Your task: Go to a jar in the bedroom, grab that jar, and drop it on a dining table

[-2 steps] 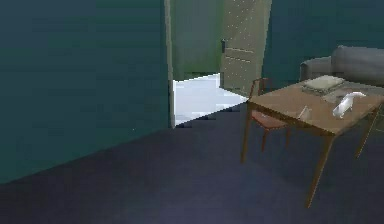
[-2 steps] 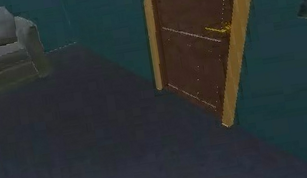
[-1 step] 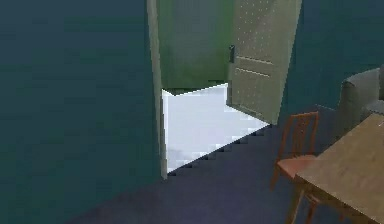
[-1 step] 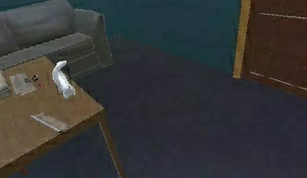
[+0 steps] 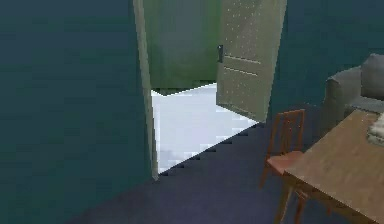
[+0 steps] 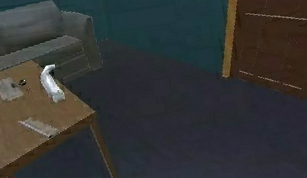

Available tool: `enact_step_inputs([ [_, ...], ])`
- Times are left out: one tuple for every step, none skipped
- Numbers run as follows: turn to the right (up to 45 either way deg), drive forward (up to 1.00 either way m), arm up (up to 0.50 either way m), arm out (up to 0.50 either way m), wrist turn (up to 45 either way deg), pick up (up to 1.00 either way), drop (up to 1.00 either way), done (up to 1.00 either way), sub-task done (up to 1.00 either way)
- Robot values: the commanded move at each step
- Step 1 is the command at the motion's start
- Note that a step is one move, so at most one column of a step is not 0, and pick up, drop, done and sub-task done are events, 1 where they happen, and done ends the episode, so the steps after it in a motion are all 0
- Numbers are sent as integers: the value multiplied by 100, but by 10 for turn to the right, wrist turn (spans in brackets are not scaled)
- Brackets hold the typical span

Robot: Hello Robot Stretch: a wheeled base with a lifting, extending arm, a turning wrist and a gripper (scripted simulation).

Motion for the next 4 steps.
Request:
enact_step_inputs([
  [0,100,0,0,0,0,0,0,0],
  [0,70,0,0,0,0,0,0,0],
  [-300,0,0,0,0,0,0,0,0],
  [0,90,0,0,0,0,0,0,0],
])
